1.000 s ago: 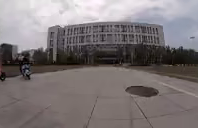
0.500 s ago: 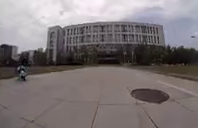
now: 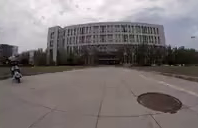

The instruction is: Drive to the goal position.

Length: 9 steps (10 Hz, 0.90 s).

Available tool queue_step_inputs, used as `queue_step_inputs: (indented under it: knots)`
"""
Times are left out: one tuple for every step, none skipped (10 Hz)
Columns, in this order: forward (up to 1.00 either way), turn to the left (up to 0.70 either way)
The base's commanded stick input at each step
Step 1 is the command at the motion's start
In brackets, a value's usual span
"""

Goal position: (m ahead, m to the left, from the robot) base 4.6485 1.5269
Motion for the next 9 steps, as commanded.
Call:
queue_step_inputs:
  knots:
    - [0.70, 0.00]
    - [0.70, 0.00]
    - [0.70, 0.00]
    - [0.70, 0.00]
    - [0.70, 0.00]
    - [0.70, 0.00]
    - [0.70, 0.00]
    - [0.70, 0.00]
    - [0.70, 0.00]
